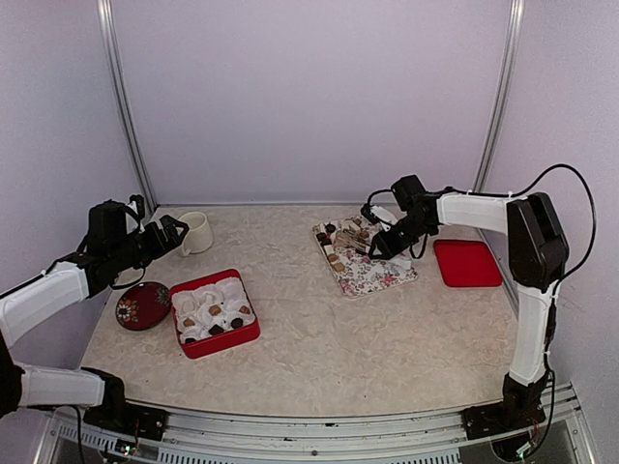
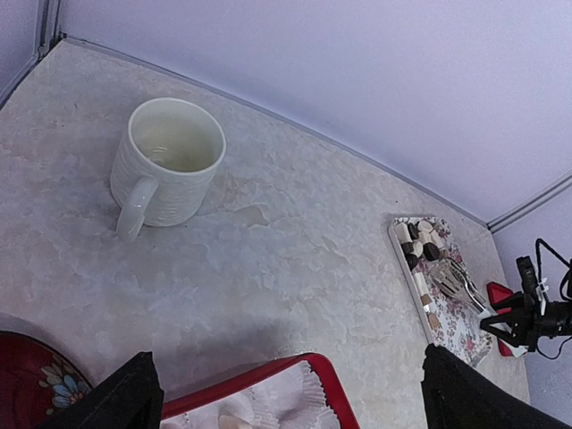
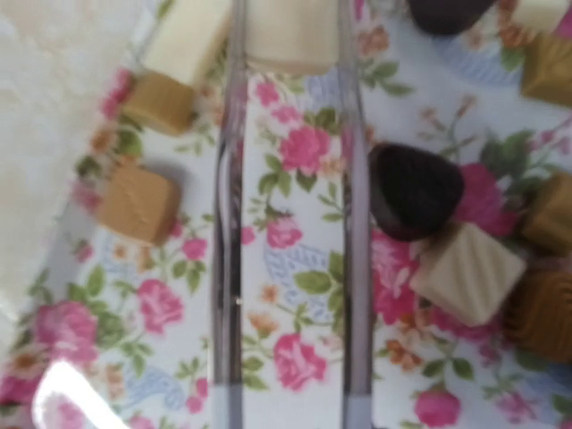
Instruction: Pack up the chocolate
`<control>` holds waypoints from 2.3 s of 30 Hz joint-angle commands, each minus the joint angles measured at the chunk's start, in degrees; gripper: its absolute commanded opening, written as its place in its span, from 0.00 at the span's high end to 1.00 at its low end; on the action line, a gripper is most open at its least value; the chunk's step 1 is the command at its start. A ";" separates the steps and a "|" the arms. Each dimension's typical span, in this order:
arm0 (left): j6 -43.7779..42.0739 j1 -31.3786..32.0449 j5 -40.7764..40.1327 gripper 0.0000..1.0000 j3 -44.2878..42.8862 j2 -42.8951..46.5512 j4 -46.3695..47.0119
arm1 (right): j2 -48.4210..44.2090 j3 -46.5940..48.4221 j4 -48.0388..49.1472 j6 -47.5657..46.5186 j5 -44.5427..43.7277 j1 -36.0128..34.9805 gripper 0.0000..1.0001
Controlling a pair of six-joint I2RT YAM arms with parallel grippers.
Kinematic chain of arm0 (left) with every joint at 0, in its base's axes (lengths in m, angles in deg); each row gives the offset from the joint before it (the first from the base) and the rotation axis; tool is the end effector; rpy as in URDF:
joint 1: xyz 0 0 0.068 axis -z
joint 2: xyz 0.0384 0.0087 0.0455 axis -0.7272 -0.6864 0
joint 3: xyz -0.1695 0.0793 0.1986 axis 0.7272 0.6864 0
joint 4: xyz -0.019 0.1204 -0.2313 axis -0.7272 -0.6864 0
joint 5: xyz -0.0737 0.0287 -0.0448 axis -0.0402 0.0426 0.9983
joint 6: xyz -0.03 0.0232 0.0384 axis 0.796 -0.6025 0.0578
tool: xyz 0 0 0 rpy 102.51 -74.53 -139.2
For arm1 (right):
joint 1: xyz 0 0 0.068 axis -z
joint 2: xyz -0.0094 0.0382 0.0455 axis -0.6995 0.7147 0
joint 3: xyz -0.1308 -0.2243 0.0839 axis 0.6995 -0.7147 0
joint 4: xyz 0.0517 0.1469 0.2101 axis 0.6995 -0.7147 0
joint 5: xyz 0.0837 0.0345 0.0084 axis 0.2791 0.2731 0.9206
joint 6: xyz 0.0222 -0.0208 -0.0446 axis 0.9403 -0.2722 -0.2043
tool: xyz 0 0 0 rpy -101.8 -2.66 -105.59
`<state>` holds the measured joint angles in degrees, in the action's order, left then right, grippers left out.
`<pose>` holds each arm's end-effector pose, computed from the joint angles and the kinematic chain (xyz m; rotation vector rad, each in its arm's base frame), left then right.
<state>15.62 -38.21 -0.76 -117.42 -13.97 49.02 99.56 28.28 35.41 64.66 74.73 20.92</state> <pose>0.2436 -0.0416 0.2595 -0.3044 2.0148 -0.5941 0.4034 0.1860 0.1889 -0.8094 2.4758 0.4652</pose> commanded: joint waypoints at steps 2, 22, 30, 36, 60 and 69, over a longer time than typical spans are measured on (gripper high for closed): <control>0.22 0.24 0.30 0.01 -1.40 0.49 1.77 | -7.26 -0.77 0.19 0.37 -0.19 0.18 0.72; 1.25 0.40 0.41 0.01 -0.45 1.59 1.98 | -4.26 13.66 -5.55 1.24 1.37 -21.62 0.72; 1.07 0.78 0.59 0.01 -0.44 1.27 2.30 | 3.76 22.30 -9.25 0.83 -1.72 -28.81 0.73; 0.91 0.80 0.56 0.01 -0.39 1.18 2.29 | 8.30 26.56 -10.92 1.06 -2.02 -30.65 0.73; 0.14 0.18 0.53 0.01 0.18 0.45 2.65 | 17.45 36.86 -13.27 0.75 -2.93 -30.87 0.62; 0.33 0.04 1.03 0.01 0.18 -0.26 3.18 | 17.06 37.14 -13.49 0.78 -2.97 -30.92 0.61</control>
<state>16.84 -37.75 -0.70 -117.42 -13.60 50.42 116.61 63.12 21.99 65.80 72.04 -9.72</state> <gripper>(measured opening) 0.988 0.389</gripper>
